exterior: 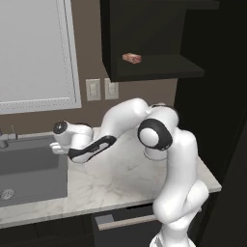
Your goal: Locate and retrieve the bar soap and bar soap from the cabinet. Place them next to the sink.
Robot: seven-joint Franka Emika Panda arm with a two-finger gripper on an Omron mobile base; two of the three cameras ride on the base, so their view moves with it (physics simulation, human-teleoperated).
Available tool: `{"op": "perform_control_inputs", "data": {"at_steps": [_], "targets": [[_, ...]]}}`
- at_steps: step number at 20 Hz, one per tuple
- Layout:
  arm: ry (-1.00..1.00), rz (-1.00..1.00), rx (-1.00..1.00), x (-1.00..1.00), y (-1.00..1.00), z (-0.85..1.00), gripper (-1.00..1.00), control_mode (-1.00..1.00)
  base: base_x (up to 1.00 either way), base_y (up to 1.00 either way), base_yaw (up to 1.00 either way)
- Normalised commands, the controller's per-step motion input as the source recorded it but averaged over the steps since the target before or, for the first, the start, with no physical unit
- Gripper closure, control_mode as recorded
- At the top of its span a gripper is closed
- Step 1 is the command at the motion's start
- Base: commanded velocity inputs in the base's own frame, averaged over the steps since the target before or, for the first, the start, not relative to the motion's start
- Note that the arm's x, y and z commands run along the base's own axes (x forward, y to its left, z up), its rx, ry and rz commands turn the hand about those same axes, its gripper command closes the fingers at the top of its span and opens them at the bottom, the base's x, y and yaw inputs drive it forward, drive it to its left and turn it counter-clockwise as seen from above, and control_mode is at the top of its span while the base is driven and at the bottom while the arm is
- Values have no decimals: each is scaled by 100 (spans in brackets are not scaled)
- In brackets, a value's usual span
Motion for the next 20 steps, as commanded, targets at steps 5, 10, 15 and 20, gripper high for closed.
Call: {"op": "perform_control_inputs", "data": {"at_steps": [5, 10, 15, 20], "targets": [[1, 0, 6, -10, -1, 19, -100, -100, 0, 0, 0], [-4, 0, 6, -9, -11, -5, -100, -100, 0, 0, 0], [-10, 0, 1, -3, -9, -16, -100, -100, 0, 0, 0], [5, 0, 2, -13, 1, 38, -100, -100, 0, 0, 0]]}}
